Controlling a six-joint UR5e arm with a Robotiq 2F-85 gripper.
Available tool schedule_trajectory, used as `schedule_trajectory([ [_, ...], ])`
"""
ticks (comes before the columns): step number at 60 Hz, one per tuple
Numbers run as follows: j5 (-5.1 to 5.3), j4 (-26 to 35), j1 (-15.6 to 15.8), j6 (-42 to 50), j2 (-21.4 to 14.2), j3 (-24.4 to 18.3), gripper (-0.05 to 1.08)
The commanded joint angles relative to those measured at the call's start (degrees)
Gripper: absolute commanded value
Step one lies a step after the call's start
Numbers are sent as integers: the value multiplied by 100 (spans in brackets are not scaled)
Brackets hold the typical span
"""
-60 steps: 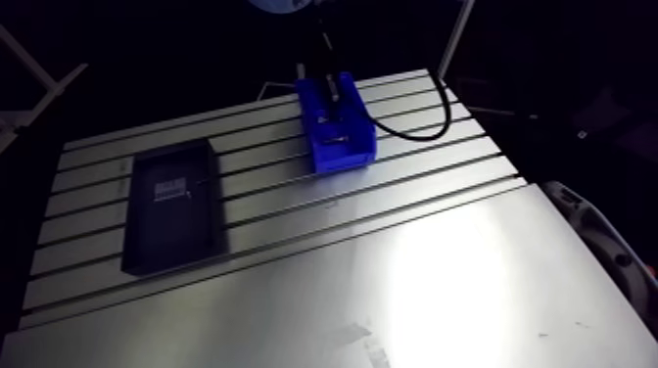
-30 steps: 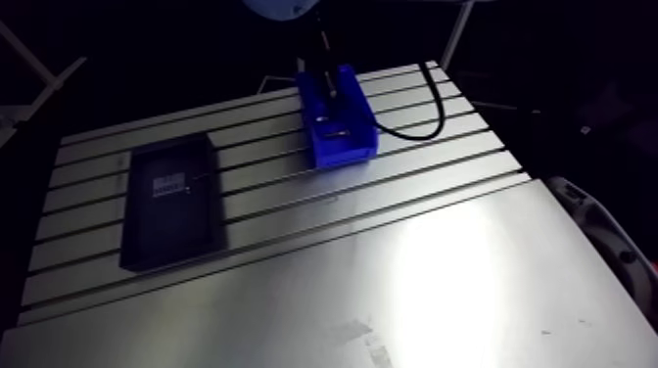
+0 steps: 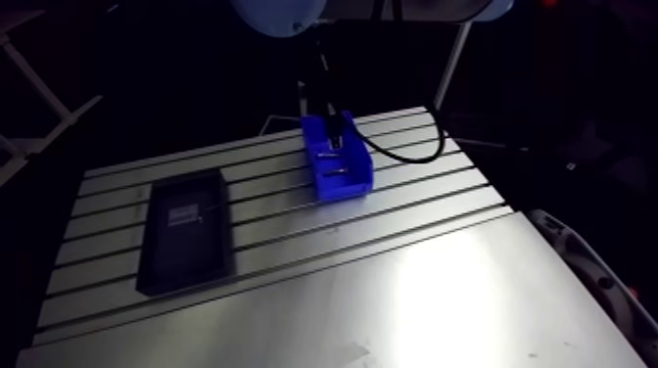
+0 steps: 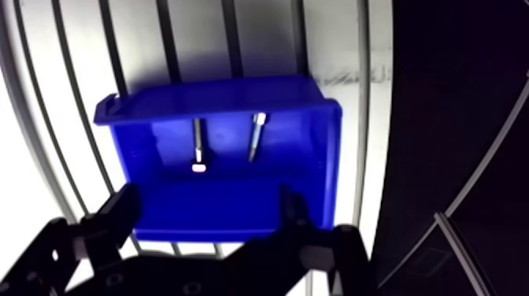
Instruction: Pick up the M10 bolt from the tray and put it into the blue bin.
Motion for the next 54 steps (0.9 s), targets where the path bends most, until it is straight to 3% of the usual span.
schedule_trajectory([
  [1, 1, 475, 3, 3, -521, -51, 0],
  [13, -6, 1010, 58, 592, -987, -83, 0],
  [26, 11, 1553, 398, 2811, -1350, -156, 0],
  [30, 10, 1617, 532, 4059, -1469, -205, 0],
  [32, 10, 1617, 532, 4059, -1469, -205, 0],
  [37, 8, 1945, 661, 5304, -1509, -396, 0],
  [39, 62, 2194, 684, 5649, -1517, -499, 0],
  [40, 145, 2470, 680, 5970, -1511, -604, 0],
  [41, 145, 2470, 680, 5970, -1511, -604, 0],
  [42, 232, 2684, 650, 6272, -1502, -694, 0],
  [43, 232, 2684, 650, 6272, -1502, -694, 0],
  [44, 312, 2835, 645, 6556, -1494, -760, 0],
  [46, 369, 2873, 644, 6831, -1500, -785, 0],
  [54, 397, 2861, 653, 7885, -1509, -832, 0],
])
